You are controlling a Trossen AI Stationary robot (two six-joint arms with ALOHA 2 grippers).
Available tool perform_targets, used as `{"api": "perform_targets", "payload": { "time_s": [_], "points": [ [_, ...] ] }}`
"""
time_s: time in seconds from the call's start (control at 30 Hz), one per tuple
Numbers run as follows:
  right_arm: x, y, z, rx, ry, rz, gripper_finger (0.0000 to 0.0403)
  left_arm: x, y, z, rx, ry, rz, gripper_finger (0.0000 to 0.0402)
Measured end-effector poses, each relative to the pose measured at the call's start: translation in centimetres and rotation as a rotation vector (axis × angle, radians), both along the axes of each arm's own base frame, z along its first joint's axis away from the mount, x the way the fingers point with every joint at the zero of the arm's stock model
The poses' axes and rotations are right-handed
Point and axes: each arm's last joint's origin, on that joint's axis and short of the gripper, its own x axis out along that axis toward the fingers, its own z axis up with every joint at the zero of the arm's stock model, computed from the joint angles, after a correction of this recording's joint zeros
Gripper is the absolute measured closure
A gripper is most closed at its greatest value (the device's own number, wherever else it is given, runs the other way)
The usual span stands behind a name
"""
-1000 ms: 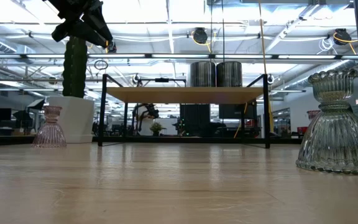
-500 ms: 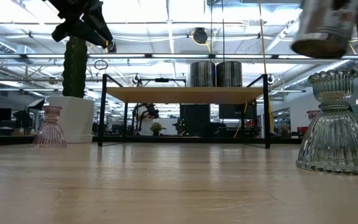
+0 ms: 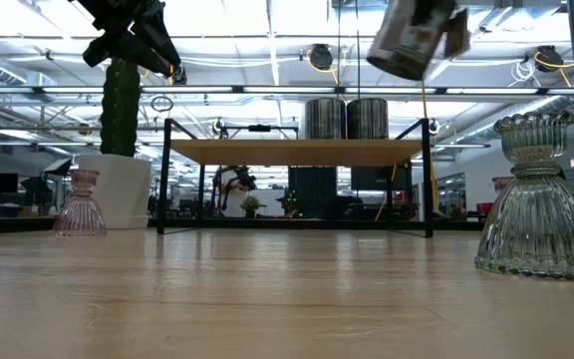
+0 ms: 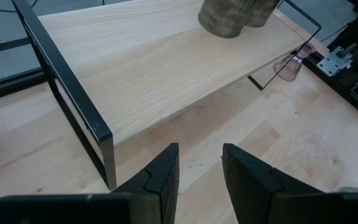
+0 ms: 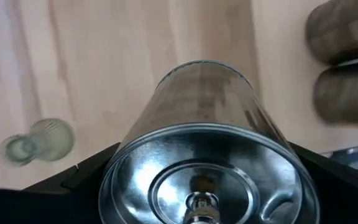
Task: Pick & Place candle stick holders
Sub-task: Put the brown scented candle on the shelf
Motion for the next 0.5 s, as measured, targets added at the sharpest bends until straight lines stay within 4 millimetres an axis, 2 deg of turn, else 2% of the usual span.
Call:
{"api": "perform_targets", "payload": {
  "time_s": [0.17,0.5],
  "points": [
    [1.9,-2.2,0.5,-0.032,0.026,0.022,0.0045,0.0,0.0,0.0,0.0,-0.001,0.0,0.0279],
    [4.7,-6.3,-0.1,-0.076,0.126,0.068,0.0045,0.0,0.0,0.0,0.0,-0.001,0.001,0.0279]
  ]
}}
